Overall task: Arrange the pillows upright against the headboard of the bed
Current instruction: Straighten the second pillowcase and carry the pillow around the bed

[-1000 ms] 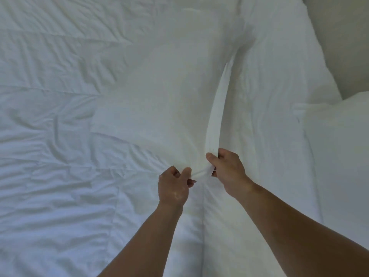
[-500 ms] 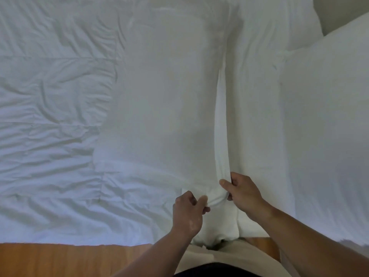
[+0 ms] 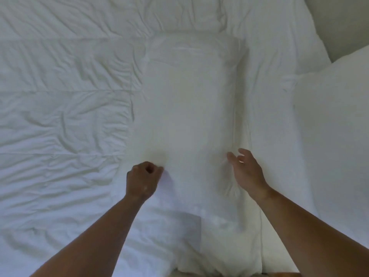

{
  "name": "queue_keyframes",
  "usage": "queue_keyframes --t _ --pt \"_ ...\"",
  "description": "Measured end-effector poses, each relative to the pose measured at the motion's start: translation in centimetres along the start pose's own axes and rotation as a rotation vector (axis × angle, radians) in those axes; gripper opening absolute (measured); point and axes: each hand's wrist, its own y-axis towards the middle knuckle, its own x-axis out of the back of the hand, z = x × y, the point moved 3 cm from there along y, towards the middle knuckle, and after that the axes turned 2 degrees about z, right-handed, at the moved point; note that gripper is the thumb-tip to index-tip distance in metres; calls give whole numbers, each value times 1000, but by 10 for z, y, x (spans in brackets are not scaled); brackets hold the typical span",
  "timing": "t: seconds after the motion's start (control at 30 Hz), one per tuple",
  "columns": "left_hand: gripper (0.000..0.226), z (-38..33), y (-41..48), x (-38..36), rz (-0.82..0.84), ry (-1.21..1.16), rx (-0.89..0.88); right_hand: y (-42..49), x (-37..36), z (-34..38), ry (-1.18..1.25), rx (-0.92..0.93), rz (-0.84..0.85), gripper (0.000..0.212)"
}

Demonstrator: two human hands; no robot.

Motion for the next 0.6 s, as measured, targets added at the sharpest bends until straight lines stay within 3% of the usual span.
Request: queue_keyframes --t 0.07,0.13,0.3,0.47,0.6 --pt "25 -3 40 28 -139 -20 -58 15 -13 18 89 -38 14 89" --pt "45 2 82 40 -190 -25 -78 31 -25 27 108 -66 -1 104" --pt "106 20 161 26 113 -64 -9 59 -49 19 210 -77 -54 120" --pt "122 35 191 7 257 -182 15 70 -58 11 308 -33 -71 110" --pt "107 47 193 0 303 -411 40 65 -62 18 417 -20 -52 88"
